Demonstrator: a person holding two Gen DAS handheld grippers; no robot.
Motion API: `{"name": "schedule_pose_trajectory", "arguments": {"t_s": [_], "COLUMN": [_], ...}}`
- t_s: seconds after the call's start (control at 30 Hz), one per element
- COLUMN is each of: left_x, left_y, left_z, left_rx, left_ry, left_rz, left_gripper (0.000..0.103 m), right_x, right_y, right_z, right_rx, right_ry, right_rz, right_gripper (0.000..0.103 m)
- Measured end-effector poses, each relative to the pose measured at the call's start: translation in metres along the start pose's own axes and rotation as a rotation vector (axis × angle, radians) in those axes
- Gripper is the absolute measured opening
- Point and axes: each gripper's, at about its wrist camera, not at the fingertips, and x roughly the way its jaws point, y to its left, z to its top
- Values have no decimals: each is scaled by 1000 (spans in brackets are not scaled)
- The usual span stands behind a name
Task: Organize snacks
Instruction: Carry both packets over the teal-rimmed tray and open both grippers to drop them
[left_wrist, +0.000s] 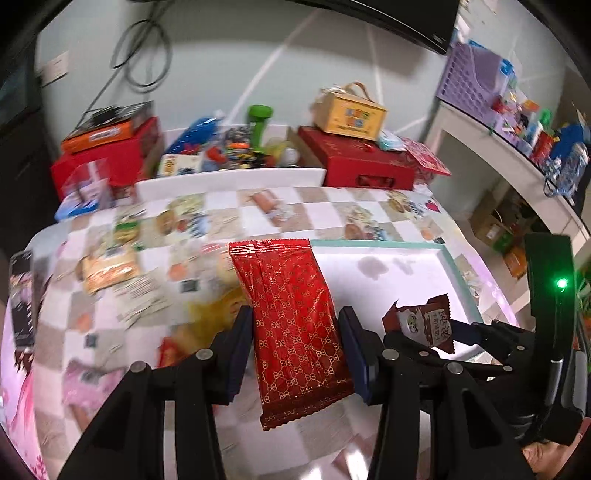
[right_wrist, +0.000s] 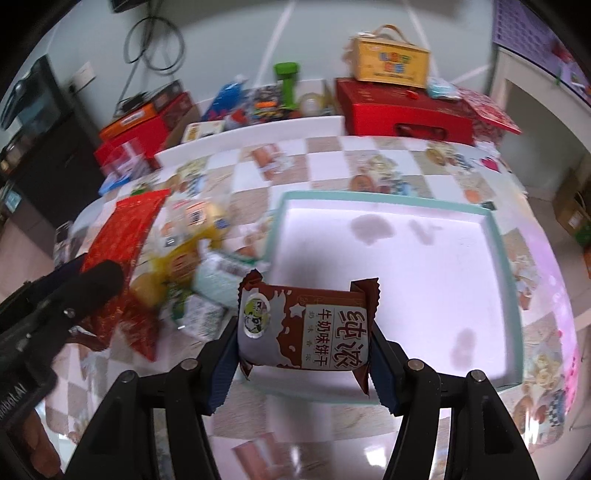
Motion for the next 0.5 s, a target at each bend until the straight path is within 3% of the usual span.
{"name": "schedule_pose_trajectory", "arguments": {"t_s": [0.4,0.5], "left_x": [53,66], "left_y": [-70,-79], "left_z": [13,16], "left_rx": [124,113], "left_ry": [14,21], "left_rz": [-51,-70], "left_gripper": [48,48], "right_x": [21,25], "right_y": [-97,-117], "right_z": [16,21], "right_rx": [149,177], "right_ry": [34,37], "right_rz": [-126,-135], "right_gripper": [66,66]}}
